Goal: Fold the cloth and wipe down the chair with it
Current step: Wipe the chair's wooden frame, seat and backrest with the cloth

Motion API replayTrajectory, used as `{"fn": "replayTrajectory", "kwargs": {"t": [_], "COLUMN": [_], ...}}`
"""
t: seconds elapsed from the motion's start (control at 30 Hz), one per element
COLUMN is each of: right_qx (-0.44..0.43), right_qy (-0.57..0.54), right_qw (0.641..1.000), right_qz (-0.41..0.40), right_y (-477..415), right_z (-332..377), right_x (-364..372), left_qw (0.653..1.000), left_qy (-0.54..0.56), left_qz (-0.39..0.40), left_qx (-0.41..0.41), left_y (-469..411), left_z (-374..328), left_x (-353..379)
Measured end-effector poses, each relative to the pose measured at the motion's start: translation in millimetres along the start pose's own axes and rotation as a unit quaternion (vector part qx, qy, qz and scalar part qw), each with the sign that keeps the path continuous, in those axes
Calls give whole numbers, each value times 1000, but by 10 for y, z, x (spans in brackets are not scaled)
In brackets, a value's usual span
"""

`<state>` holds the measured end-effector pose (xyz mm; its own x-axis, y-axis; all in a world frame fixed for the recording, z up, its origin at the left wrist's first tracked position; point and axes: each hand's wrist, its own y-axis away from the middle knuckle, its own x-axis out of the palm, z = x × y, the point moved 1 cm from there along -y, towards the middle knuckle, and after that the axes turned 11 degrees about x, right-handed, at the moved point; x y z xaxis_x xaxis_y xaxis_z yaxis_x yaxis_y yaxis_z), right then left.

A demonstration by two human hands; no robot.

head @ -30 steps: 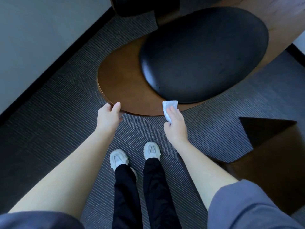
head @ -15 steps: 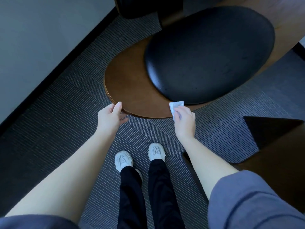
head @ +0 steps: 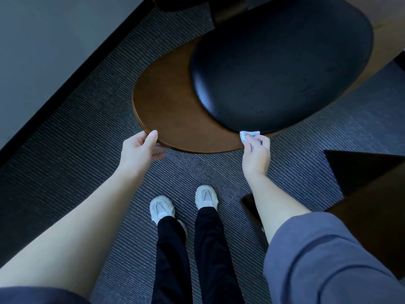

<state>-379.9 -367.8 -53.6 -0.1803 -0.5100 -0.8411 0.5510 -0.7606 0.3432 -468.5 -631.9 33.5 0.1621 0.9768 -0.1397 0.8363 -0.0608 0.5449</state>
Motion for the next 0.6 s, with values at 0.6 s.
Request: {"fn": "replayTrajectory", "kwargs": {"t": [0.6], "right_qx": [-91], "right_qy": [129], "right_qw": [987], "right_qz": [-18], "right_y": [67], "right_z": [-10], "right_x": [-103], "left_qw": [1000], "left_qy": [5], "left_qz": [9], "left_qx": [-4], "left_y": [-11], "left_z": [27], "left_x": [-13]}}
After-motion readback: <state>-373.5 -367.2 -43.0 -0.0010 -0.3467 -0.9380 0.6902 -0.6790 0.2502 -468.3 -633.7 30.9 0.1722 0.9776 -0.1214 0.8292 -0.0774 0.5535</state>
